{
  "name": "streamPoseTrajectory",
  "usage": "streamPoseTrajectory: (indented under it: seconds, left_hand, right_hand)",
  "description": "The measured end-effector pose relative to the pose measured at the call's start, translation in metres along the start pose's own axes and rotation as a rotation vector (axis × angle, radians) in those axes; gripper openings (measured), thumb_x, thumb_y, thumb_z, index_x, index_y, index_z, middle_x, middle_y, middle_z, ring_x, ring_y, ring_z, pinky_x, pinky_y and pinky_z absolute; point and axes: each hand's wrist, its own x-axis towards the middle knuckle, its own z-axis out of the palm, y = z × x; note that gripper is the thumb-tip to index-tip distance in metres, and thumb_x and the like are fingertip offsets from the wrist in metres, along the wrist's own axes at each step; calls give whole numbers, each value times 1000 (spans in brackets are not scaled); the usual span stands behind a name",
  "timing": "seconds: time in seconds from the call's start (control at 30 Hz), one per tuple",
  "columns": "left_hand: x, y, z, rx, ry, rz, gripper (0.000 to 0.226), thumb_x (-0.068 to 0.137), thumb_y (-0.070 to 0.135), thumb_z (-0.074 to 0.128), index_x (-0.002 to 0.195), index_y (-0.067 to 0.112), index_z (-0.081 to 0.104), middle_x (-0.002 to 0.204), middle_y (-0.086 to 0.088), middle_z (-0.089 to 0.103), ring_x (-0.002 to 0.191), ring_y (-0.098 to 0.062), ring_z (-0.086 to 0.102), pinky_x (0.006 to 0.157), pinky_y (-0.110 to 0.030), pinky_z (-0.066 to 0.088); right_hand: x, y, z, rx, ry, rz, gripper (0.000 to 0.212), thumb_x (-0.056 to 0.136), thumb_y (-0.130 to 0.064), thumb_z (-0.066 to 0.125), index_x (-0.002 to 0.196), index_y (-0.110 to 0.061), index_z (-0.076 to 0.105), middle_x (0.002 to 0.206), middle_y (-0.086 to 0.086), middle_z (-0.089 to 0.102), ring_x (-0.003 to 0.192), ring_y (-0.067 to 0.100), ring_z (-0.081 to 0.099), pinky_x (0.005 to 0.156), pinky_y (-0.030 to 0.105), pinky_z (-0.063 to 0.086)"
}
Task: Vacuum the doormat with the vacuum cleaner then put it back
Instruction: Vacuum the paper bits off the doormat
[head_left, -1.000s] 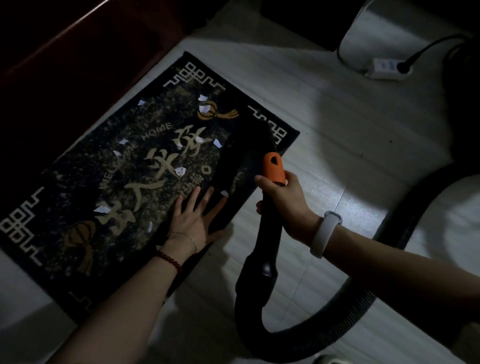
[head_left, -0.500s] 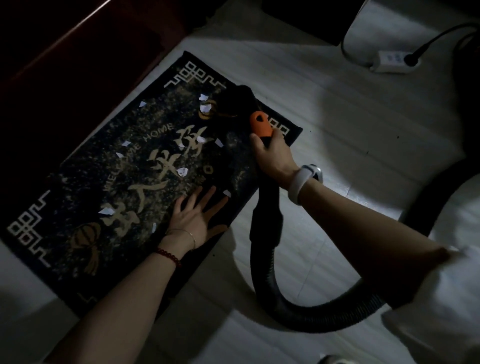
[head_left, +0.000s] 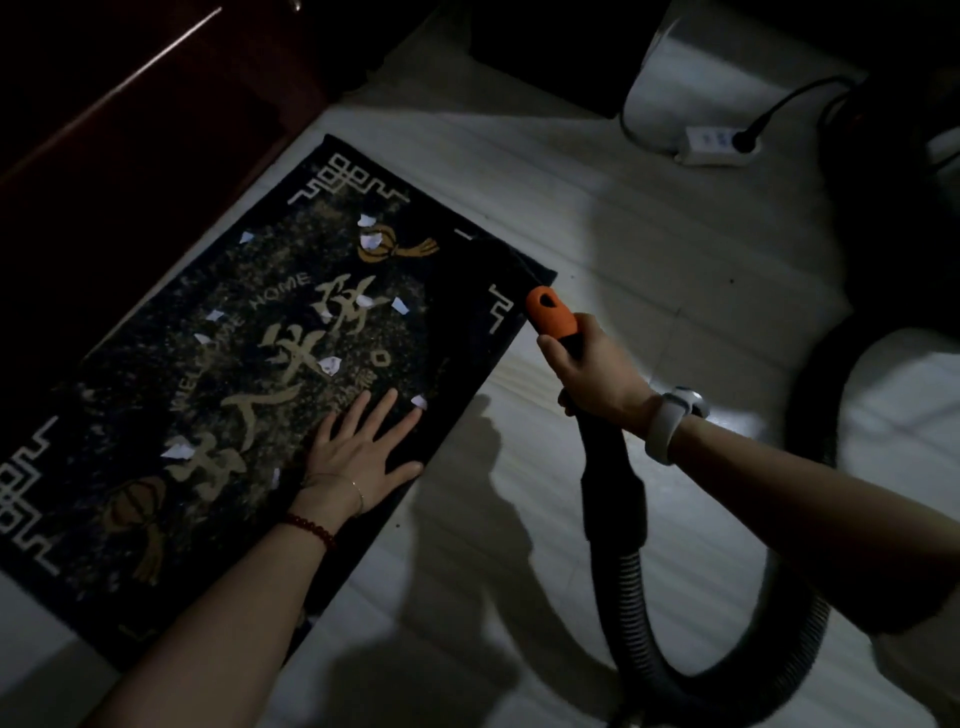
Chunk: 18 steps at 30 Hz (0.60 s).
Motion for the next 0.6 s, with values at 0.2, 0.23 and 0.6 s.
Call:
streamPoseTrajectory:
  seconds: [0.2, 0.23, 0.6]
  left_hand:
    - [9, 1, -5, 6, -45, -43, 68, 89, 67, 18, 142, 43, -15, 153, 10, -24, 143, -18, -16, 117, -44, 1]
    - [10, 0, -6, 1, -50, -49, 67, 89, 67, 18, 143, 43, -15, 153, 9, -25, 143, -19, -17, 117, -44, 1]
    - [11, 1, -3, -17, -29, -58, 68, 90, 66, 20, 142, 43, -16, 153, 9, -25, 143, -19, -18, 117, -45, 1]
  right_hand:
    - [17, -4, -21, -253, -43, -111, 39, 95, -32, 47, 124, -9, 36, 83, 10, 57, 48, 17, 57, 42, 28, 48]
    - [20, -3, -26, -269, -41, -117, 39, 95, -32, 48, 124, -9, 36, 84, 11, 57, 48, 18, 57, 42, 29, 49]
    - [-29, 40, -13, -95, -122, 36, 43, 91, -25, 55, 125, -17, 31, 74, 4, 57, 42, 14, 57, 38, 26, 48]
